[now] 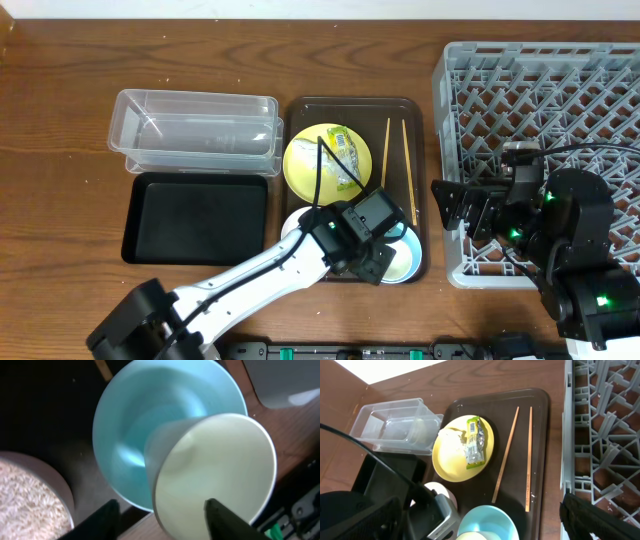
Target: Sort waste into correct bins and load items into the dishwasher rack
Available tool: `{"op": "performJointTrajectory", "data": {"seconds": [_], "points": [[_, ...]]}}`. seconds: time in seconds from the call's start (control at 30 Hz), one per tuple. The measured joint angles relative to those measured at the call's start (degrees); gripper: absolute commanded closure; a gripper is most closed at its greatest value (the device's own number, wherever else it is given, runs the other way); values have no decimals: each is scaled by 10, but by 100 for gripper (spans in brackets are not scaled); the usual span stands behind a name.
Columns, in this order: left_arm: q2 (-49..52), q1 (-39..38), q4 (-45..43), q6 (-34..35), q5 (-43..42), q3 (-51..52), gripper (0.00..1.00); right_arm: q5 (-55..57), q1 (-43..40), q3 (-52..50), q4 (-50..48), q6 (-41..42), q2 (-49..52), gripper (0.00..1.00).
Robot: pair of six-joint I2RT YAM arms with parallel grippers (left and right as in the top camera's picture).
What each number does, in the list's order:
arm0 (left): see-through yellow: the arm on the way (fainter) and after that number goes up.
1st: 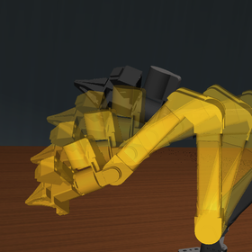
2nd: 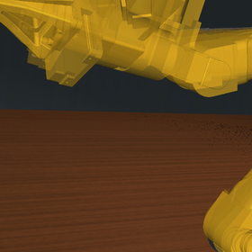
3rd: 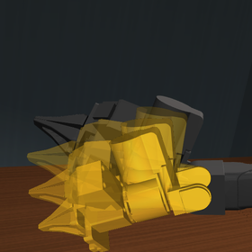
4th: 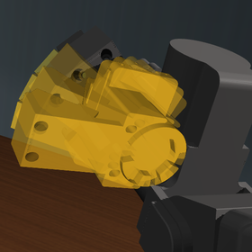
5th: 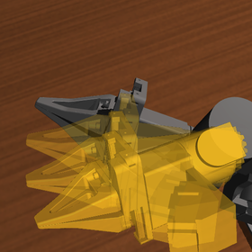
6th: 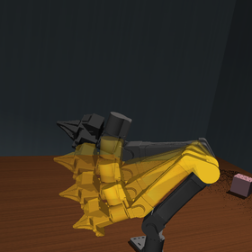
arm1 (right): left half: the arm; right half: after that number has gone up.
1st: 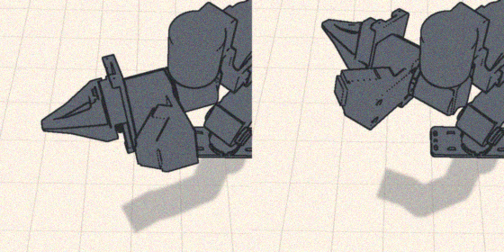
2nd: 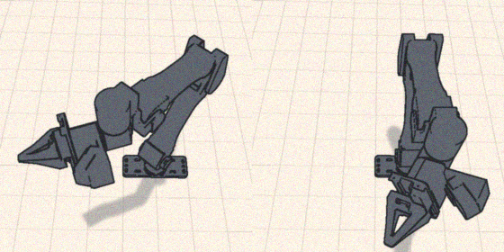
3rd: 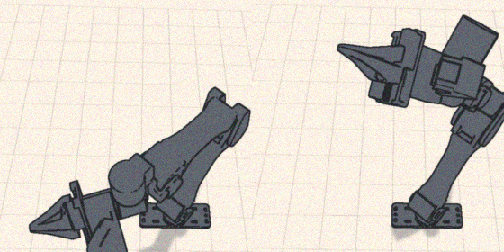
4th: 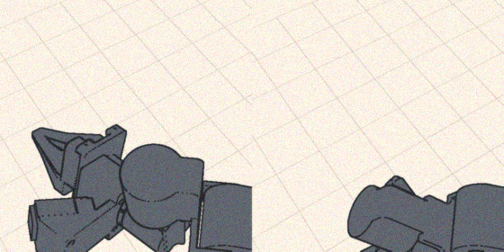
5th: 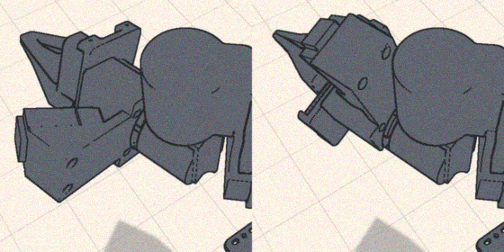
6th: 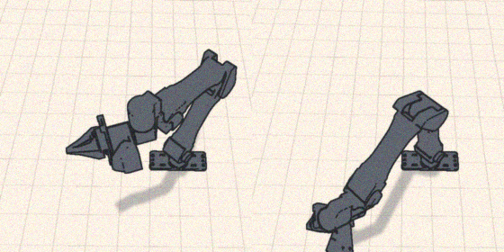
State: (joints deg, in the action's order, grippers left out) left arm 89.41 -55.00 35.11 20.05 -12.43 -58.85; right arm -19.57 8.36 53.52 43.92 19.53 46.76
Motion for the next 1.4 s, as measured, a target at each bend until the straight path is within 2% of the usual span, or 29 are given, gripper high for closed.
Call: {"op": "performJointTrajectory", "data": {"seconds": [0.17, 0.3, 0.57, 0.73, 0.83, 0.9, 0.93, 1.1, 1.23, 1.4], "points": [[1, 0, -6, 8, 8, 0, 78, 0, 0, 0, 5, 5, 0, 1], [1, 0, -6, 12, 9, 0, 94, 0, 0, 0, 13, 7, 0, 1], [-12, 17, 12, 10, 3, 0, 94, 1, 0, 0, 22, 7, 0, 1], [-96, 80, 25, 9, -45, 0, 94, 1, 0, 0, 21, 9, 0, 1], [-172, 164, 24, 7, -114, -1, 94, 0, 0, 0, 18, 9, 0, 1], [-225, 254, 24, 0, -199, -1, 94, -17, 0, 0, 8, -3, 0, 2], [-233, 269, 24, 0, -217, -1, 94, -25, 0, 0, 4, -8, 0, 2], [-274, 420, 23, -10, -445, -1, 94, -189, 4, 1, -67, -94, 4, 3], [-274, 468, 21, -19, -598, -1, 94, -310, 35, 1, -130, -132, 22, 5], [-274, 473, 20, -23, -701, -1, 94, -417, 81, 1, -231, -152, 57, 7]]}}
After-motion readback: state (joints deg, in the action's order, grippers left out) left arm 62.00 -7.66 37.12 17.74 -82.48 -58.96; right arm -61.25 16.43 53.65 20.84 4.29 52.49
